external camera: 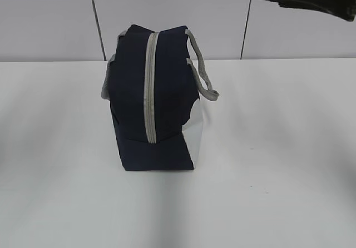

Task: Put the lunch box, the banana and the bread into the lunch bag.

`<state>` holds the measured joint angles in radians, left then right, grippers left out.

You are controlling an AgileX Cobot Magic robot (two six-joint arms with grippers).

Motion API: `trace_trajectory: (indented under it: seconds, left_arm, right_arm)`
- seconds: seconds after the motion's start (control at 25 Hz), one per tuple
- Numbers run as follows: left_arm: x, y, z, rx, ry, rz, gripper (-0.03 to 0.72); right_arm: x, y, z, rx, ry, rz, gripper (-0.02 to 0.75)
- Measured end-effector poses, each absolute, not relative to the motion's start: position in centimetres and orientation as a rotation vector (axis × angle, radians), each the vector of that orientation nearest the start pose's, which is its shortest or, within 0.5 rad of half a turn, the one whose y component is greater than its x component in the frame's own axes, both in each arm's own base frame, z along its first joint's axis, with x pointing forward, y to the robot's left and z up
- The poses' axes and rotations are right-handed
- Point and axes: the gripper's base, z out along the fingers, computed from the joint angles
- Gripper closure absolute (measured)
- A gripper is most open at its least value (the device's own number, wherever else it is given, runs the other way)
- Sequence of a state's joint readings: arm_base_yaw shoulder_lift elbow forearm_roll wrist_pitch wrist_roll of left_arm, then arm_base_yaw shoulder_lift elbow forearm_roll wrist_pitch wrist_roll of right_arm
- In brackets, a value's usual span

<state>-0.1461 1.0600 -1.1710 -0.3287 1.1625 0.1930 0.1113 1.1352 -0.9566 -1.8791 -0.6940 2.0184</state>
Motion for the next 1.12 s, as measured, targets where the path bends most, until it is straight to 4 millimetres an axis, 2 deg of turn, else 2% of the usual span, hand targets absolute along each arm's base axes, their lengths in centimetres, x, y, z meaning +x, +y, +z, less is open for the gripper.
trace_trajectory:
  seconds: [0.12, 0.32, 0.68, 0.92, 1.12]
  left_arm:
    - [15.8, -4.8, 37.3, 0.365, 2.451, -0.38, 0.277]
    - [13.1, -4.3, 34.4, 0.34, 2.442, -0.367, 0.282]
    - [8.5, -2.9, 30.5, 0.281, 2.406, -0.283, 0.282]
    - [6.7, -2.4, 28.5, 0.248, 2.376, -0.245, 0.284]
    - [6.8, -1.9, 28.3, 0.248, 2.313, -0.178, 0.285]
  right_arm:
    - [21.4, 7.8, 37.0, -0.484, 1.817, 0.712, 0.259]
    - [19.3, 7.3, 36.9, -0.452, 1.787, 0.68, 0.259]
    - [15.0, 6.8, 34.8, -0.439, 1.775, 0.68, 0.259]
    - [12.9, 6.5, 34.5, -0.443, 1.735, 0.673, 0.259]
    - [12.3, 6.5, 34.7, -0.445, 1.713, 0.67, 0.259]
